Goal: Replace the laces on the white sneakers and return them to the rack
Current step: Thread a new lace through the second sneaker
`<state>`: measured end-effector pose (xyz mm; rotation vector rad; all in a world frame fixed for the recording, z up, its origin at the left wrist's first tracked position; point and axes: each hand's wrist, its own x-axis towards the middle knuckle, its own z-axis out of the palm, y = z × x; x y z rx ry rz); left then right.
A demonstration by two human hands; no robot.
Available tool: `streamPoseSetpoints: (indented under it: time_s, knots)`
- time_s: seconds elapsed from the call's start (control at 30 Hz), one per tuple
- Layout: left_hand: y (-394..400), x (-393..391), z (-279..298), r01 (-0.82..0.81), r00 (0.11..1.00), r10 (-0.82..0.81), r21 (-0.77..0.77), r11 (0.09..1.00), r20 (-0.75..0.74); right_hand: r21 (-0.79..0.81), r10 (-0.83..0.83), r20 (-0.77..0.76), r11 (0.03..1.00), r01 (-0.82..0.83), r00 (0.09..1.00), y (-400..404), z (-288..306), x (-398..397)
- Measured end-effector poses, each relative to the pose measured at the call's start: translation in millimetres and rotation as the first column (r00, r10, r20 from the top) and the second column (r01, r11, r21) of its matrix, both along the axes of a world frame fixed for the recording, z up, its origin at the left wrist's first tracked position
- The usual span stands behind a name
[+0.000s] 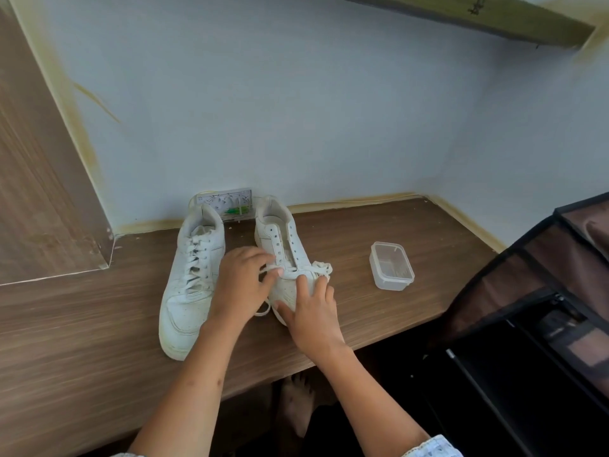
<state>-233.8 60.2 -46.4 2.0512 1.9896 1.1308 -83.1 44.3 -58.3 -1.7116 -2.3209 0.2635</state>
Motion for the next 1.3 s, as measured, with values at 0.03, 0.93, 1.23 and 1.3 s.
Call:
streamPoseSetpoints:
  time_s: [0.03, 0.93, 1.23, 1.3]
  knots:
    - [1.8, 1.7, -3.3, 0.004, 1.0, -0.004, -0.014, 1.0, 0.004, 0.003, -0.002, -0.003, 1.0, 0.002, 1.0, 0.1, 0.2, 0.0]
    - [-12.9, -16.6, 16.3, 0.09, 0.94, 0.0, -0.247, 0.965, 0.343, -0.088, -0.138, -0.182, 0.988, 0.124, 0.974, 51.5, 35.4, 27.6]
    - [-35.8, -14.5, 88.7, 0.212, 0.792, -0.042, -0.211, 0.954, 0.609, -0.4, -0.29, -0.719, 0.916, -0.034, 0.632, 17.3, 125.6, 53.1]
    - [-41.4, -13.0, 114.6, 0.228, 0.769, -0.076, -0.161, 0.96, 0.635, -0.379, -0.279, -0.78, 0.923, -0.068, 0.56, 7.8, 145.1, 54.6]
